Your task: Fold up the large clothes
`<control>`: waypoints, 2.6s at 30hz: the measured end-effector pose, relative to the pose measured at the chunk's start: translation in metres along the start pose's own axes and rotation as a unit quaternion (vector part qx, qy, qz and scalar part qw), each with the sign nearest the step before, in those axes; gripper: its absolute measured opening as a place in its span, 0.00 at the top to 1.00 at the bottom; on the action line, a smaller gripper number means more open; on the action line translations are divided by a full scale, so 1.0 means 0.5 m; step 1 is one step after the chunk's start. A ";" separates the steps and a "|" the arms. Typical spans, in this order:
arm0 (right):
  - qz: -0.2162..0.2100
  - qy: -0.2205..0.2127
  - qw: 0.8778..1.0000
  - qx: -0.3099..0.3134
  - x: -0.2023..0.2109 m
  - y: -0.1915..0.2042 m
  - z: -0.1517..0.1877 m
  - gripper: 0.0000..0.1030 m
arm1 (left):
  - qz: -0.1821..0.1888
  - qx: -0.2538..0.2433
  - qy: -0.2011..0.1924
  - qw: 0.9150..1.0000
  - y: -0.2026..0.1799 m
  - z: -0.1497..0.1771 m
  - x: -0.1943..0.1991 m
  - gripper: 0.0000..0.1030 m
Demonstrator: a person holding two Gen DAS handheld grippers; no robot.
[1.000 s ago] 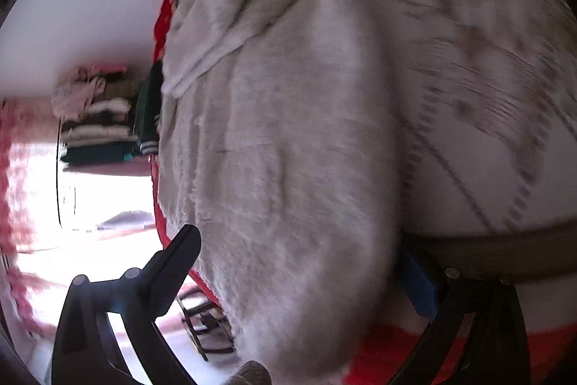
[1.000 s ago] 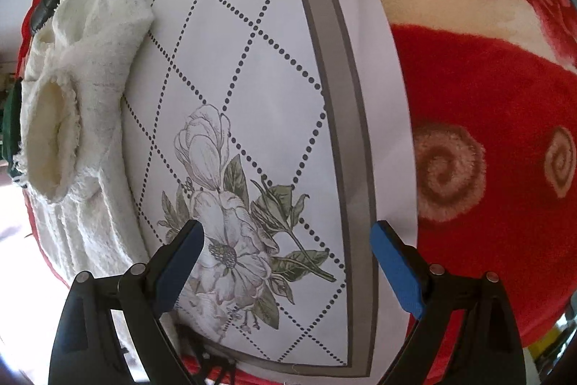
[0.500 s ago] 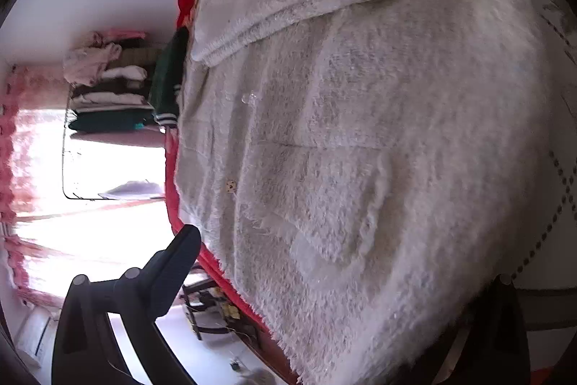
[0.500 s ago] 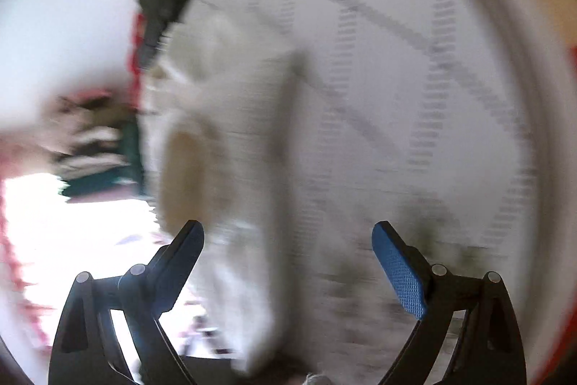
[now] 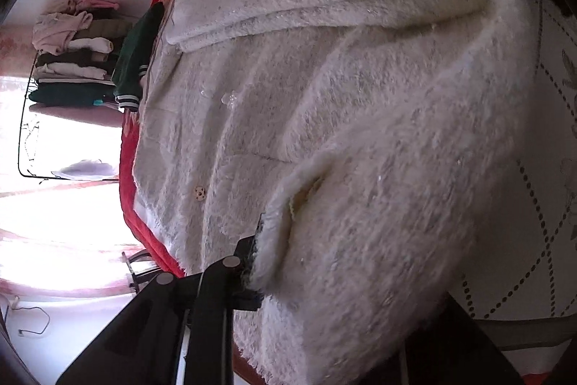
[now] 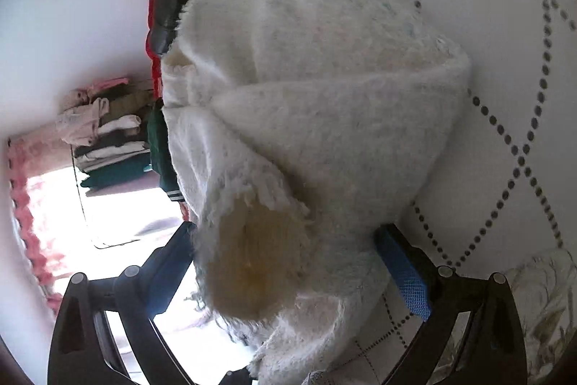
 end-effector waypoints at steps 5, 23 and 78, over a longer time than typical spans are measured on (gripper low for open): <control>0.001 0.013 0.999 -0.040 -0.025 0.001 -0.021 0.03 | 0.011 0.000 0.000 1.000 -0.003 -0.002 0.011 0.81; -0.030 0.014 0.997 -0.071 -0.110 0.066 -0.029 0.78 | -0.023 0.012 -0.050 0.998 0.096 -0.021 0.052 0.81; 0.190 -0.100 0.958 0.189 -0.427 0.599 -0.220 0.32 | 0.284 0.317 0.081 0.901 0.571 -0.216 -0.510 0.14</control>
Point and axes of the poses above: each gripper's, at about its wrist camera, not at the fingertips, and x roughly against the way its jaws point, y to its left, z to its underside, the point moved 9 cm from there along -x, roughly the way its jaws point, and after that the axes turned 4 degrees about -z, right-handed, at the moved point
